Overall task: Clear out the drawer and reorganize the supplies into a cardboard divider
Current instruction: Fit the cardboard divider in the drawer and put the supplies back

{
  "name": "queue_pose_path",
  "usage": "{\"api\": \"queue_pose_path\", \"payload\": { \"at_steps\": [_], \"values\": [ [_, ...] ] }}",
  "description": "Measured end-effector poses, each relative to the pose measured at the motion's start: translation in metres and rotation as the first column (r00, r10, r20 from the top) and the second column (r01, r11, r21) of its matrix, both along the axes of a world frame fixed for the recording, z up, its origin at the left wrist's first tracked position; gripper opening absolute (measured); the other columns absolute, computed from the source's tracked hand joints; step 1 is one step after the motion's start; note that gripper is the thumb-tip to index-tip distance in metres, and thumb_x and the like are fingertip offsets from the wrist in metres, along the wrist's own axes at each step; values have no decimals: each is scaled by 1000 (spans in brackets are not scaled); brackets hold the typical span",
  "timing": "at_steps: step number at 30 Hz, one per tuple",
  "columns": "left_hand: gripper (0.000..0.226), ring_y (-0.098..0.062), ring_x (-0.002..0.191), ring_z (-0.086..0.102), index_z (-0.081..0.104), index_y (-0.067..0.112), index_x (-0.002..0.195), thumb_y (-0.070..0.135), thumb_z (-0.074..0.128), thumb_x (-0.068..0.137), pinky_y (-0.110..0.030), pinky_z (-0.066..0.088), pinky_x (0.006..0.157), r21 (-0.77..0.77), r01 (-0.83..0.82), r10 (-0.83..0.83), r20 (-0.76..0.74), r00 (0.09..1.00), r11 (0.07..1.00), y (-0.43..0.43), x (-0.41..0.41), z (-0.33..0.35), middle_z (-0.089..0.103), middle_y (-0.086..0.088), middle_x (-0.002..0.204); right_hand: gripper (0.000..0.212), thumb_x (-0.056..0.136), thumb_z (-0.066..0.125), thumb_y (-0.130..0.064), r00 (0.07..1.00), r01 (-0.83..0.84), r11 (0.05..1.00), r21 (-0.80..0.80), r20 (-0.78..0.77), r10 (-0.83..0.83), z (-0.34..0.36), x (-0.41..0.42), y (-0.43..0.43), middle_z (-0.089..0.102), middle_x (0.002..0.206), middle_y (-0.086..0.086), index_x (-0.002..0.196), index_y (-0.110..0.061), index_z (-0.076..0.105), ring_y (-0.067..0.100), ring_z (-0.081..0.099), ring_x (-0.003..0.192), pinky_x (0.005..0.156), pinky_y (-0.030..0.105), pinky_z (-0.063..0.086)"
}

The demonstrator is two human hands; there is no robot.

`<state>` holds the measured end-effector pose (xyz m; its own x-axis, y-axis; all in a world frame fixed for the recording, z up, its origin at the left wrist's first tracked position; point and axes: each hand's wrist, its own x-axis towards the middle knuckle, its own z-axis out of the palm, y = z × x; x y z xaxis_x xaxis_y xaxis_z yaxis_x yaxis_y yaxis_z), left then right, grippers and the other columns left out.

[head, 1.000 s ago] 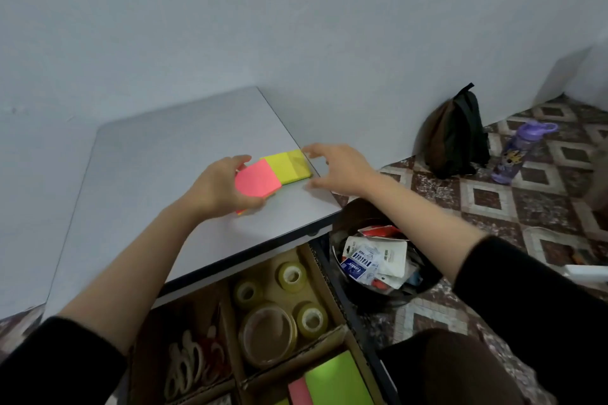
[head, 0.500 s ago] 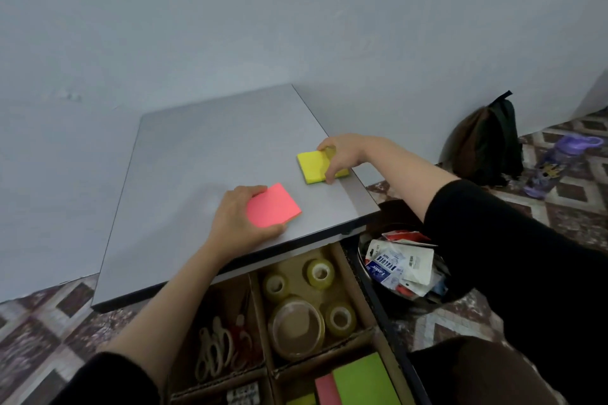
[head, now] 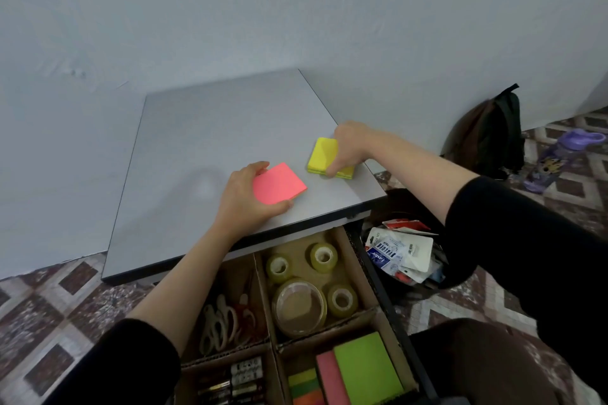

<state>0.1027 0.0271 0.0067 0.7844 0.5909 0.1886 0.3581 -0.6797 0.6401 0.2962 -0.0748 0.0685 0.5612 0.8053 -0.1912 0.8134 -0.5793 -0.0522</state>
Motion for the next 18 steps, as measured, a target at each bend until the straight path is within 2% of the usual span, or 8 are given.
{"api": "queue_pose_path", "payload": {
  "at_steps": [4,6,8,11,14,16,18],
  "values": [
    [87,-19,121,42,45,14,133,48,74,59,-22,30,92,5,-17,17,-29,999,1000,-1,-1,-1,52,-3,130,58,65,80,-50,997,11,1000,-29,-73,-13,3,-15,-23,40,63,1,62,-11,37,21,43,62,49,26,29],
    [82,-20,121,42,45,14,133,43,80,64,-26,32,95,12,-42,43,-30,999,999,-3,-2,-1,51,-3,130,58,63,81,-49,995,24,999,-37,-94,-28,7,-24,-34,41,64,0,63,-11,37,22,45,65,47,25,28],
    [86,-20,119,44,46,14,132,50,75,59,-27,34,94,-15,-69,69,-15,997,997,-7,-7,1,52,-3,128,56,63,82,-46,995,24,999,-44,-99,-28,11,-37,-42,42,67,0,67,-10,39,22,47,73,47,24,29],
    [91,-21,119,44,46,13,132,53,68,53,-25,33,92,-29,-68,68,-11,998,997,-18,-17,2,53,-4,128,48,67,80,-43,1000,-5,997,-82,-17,3,9,-58,-53,51,80,3,77,-10,47,24,51,80,58,26,37],
    [89,-22,118,44,44,15,132,49,80,58,-27,34,90,-54,-63,61,-23,998,997,-23,-32,3,53,-5,127,47,72,72,-46,990,-36,997,-74,132,46,0,-72,-64,61,96,10,67,-11,43,27,58,95,70,28,37],
    [90,-22,116,47,44,17,131,52,77,56,-29,36,89,-44,-63,62,-15,998,997,-30,-45,6,54,-5,124,48,73,72,-48,990,-48,999,-10,136,49,-4,-78,-75,61,109,12,87,-5,55,28,55,104,78,30,40],
    [90,-21,112,49,46,18,129,56,71,52,-29,38,88,-23,-37,37,17,999,999,-45,-61,9,56,-3,118,62,71,74,-46,995,-34,996,81,92,27,-6,-86,-89,57,113,14,107,0,54,29,52,106,78,31,39]
  ]
}}
